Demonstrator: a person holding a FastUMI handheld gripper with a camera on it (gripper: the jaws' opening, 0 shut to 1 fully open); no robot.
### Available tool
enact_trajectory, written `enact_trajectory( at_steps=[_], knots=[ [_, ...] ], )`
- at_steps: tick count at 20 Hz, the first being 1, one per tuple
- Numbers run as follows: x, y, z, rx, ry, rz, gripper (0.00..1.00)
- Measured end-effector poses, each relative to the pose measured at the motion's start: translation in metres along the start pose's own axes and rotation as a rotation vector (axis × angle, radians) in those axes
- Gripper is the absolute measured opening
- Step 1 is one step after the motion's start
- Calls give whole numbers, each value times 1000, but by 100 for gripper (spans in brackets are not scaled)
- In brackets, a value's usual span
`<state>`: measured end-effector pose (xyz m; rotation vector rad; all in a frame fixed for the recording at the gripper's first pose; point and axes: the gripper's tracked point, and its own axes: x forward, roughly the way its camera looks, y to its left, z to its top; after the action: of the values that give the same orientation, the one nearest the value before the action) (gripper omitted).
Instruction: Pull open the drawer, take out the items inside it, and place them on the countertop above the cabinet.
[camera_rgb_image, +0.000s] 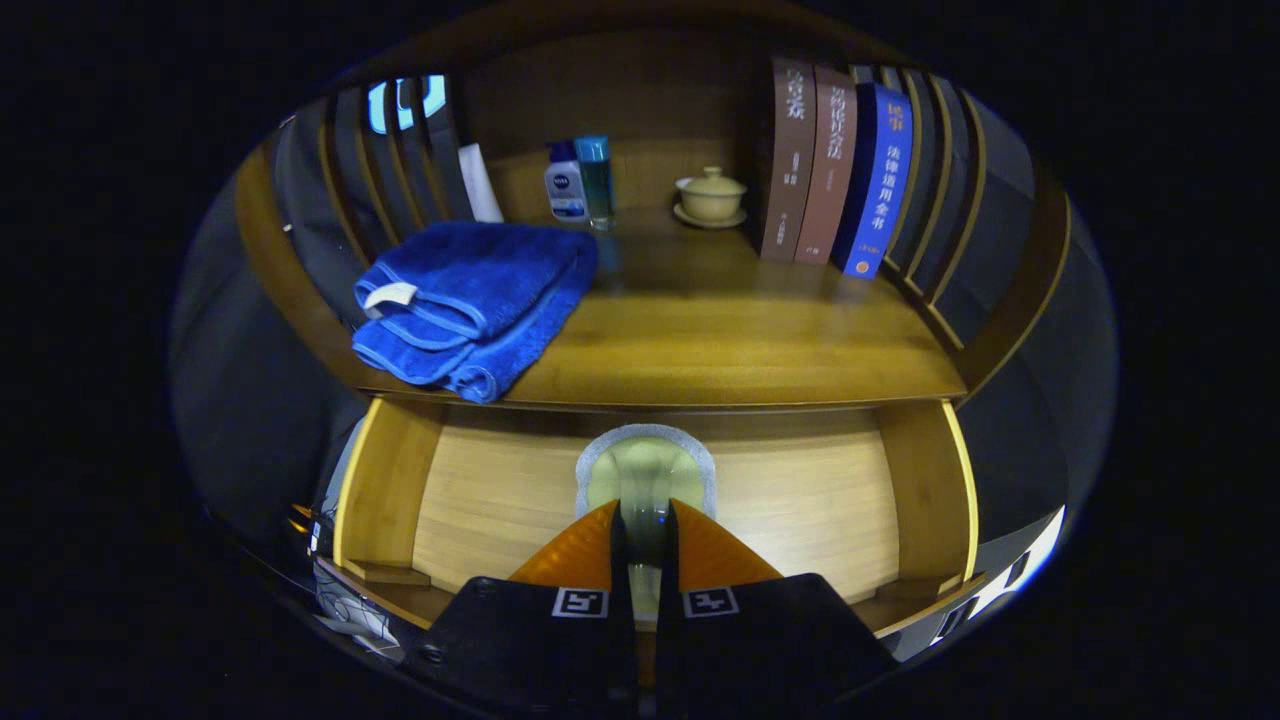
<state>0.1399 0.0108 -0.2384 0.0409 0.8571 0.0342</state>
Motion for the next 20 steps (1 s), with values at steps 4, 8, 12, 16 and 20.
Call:
enact_trajectory(
  at_steps=[4,8,12,16,20],
  knots=[
    [-10,-1,47,13,-113,-2,12],
    [3,-6,91,10,-141,-7,12],
    [33,-10,123,-7,-121,-21,12],
    [67,-14,150,-2,-93,-30,12],
    [100,-17,160,15,-48,-48,12]
  ],
)
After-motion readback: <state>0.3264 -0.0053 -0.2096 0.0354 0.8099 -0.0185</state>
